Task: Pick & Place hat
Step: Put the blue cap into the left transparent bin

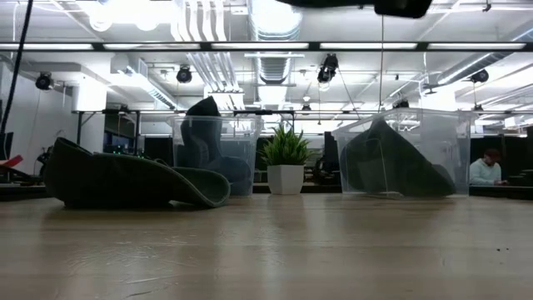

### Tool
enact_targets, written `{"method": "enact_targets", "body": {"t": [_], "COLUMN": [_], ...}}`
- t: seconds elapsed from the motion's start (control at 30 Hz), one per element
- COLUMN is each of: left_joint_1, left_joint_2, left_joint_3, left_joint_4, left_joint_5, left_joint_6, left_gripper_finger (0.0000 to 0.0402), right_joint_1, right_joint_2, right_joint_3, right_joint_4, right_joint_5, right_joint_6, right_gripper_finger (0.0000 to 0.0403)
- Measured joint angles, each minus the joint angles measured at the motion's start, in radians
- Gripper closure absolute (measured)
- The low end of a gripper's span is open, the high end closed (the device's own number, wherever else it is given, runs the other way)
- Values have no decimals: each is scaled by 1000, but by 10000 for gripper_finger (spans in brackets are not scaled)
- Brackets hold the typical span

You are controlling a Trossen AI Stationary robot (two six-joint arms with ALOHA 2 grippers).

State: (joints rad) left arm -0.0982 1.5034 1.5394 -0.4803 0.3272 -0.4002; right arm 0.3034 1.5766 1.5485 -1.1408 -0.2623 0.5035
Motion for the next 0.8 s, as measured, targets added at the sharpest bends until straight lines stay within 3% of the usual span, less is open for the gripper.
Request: {"method": "enact_targets", "body": {"t": [0.5,0.8], "left_joint_1": [-78,-79], "left_joint_2": [59,62], "left_joint_3": [-2,-2], "left_joint_4": [-50,-54], "left_joint_5": [-137,-116], "left_joint_6": [-42,-19], "left_gripper_finger": [291,291], "right_joint_1": [13,15], "right_joint_2": [81,78], "right_joint_3": [140,175], "right_joint_4": [-28,-31], "right_joint_5": [24,61], "right_joint_6": [-87,-94], "right_gripper_finger": [391,391]}}
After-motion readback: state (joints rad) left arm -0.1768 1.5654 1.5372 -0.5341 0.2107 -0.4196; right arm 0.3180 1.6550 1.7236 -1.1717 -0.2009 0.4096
